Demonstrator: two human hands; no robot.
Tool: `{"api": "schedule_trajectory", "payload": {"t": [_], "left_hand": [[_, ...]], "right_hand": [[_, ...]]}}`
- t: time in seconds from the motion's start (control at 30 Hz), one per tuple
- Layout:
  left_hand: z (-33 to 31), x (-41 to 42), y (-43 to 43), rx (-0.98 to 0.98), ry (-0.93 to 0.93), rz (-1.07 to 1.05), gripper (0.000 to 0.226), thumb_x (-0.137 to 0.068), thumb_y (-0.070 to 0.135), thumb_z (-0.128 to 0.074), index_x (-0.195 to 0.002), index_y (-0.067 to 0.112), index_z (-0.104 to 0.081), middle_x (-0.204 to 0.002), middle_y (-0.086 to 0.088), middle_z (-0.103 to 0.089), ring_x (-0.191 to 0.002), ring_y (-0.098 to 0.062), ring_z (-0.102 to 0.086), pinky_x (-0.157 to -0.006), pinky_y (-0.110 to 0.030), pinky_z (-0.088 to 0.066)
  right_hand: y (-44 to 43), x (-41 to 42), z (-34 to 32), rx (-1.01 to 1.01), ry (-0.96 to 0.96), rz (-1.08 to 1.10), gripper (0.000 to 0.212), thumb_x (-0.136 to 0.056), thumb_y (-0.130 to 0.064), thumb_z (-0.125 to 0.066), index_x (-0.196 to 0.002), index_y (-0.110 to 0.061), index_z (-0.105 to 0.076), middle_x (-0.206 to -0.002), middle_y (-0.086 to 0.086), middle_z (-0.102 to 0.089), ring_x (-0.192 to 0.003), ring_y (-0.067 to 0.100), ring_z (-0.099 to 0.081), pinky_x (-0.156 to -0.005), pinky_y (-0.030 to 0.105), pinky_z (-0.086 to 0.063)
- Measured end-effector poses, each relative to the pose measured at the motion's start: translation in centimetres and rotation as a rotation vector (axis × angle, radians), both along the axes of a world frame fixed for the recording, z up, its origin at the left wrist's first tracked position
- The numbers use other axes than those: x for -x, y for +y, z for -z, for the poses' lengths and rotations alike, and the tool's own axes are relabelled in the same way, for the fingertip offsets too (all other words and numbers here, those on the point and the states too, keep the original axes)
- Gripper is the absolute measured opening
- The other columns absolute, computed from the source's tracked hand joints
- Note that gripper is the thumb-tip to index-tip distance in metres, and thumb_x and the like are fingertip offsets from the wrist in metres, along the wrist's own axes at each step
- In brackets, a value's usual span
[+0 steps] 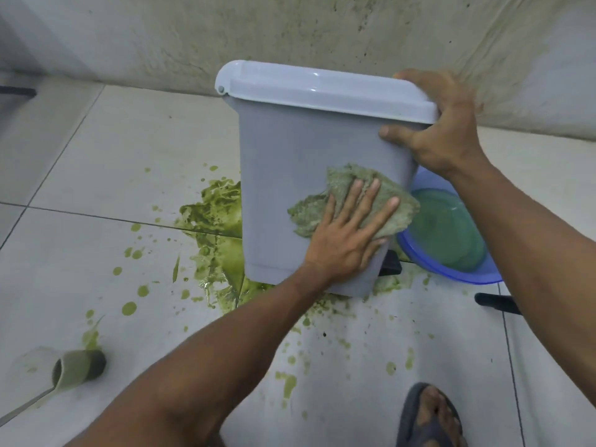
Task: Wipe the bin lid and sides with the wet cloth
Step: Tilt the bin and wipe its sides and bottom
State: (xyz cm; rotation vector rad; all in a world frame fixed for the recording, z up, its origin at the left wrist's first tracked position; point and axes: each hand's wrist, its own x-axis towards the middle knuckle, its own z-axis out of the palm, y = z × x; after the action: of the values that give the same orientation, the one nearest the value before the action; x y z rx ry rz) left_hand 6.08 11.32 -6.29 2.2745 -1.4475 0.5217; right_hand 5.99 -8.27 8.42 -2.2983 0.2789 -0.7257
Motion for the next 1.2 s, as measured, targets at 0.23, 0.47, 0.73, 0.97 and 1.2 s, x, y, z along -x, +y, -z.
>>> {"api": "schedule_trajectory", "payload": {"t": [0.23, 0.47, 0.73, 0.97, 1.2], "left_hand": [[4.1, 1.5, 3.4, -0.295, -0.254, 0.316, 0.069, -0.103, 0.039, -0.050, -0.163, 0.024, -0.020, -0.169, -0.006, -0.004, -0.157, -0.028, 0.010, -0.126, -0.048, 0.005], [-0.1, -1.6, 2.6, -0.171, -0.215, 0.204, 0.066, -0.101, 0.051, -0.048, -0.160, 0.028, -0.030, -0.168, -0.005, -0.015, -0.157, -0.024, -0.008, -0.126, -0.049, 0.003], [1.5, 0.9, 1.7, -0.277, -0.231, 0.328, 0.070, -0.099, 0.034, -0.052, -0.162, 0.021, -0.025, -0.169, -0.011, -0.013, -0.157, -0.033, -0.001, -0.124, -0.056, 0.007], [3.6, -1.2, 6.8, -0.551, -0.440, 0.671, 0.074, -0.092, 0.022, -0.039, -0.163, 0.018, -0.018, -0.170, -0.010, -0.007, -0.157, -0.030, 0.004, -0.124, -0.051, 0.015], [-2.8, -7.2, 5.5, -0.287, -0.314, 0.293, 0.061, -0.106, 0.041, -0.039, -0.163, 0.028, -0.020, -0.170, -0.008, -0.006, -0.158, -0.031, -0.002, -0.126, -0.052, 0.002]], "right_hand": [[0.6, 0.2, -0.2, -0.026, -0.002, 0.021, 0.064, -0.064, -0.029, -0.084, -0.125, -0.018, -0.066, -0.122, 0.006, -0.059, -0.107, -0.002, -0.050, -0.095, 0.007, -0.036], [0.6, 0.2, -0.1, -0.024, 0.009, 0.035, 0.065, -0.063, -0.030, -0.084, -0.125, -0.019, -0.067, -0.116, 0.002, -0.057, -0.106, 0.007, -0.052, -0.097, 0.015, -0.041], [0.6, 0.0, 0.0, -0.057, 0.022, 0.054, 0.068, -0.060, -0.032, -0.084, -0.125, -0.022, -0.067, -0.120, 0.000, -0.059, -0.111, 0.009, -0.056, -0.103, 0.025, -0.044], [1.0, 0.4, 0.0, -0.068, 0.013, 0.053, 0.068, -0.059, -0.034, -0.083, -0.125, -0.025, -0.067, -0.123, 0.002, -0.061, -0.114, 0.015, -0.058, -0.103, 0.025, -0.043], [0.7, 0.0, 0.1, -0.059, 0.018, 0.057, 0.069, -0.060, -0.035, -0.083, -0.126, -0.025, -0.066, -0.119, 0.006, -0.060, -0.111, 0.021, -0.059, -0.099, 0.035, -0.047]]}}
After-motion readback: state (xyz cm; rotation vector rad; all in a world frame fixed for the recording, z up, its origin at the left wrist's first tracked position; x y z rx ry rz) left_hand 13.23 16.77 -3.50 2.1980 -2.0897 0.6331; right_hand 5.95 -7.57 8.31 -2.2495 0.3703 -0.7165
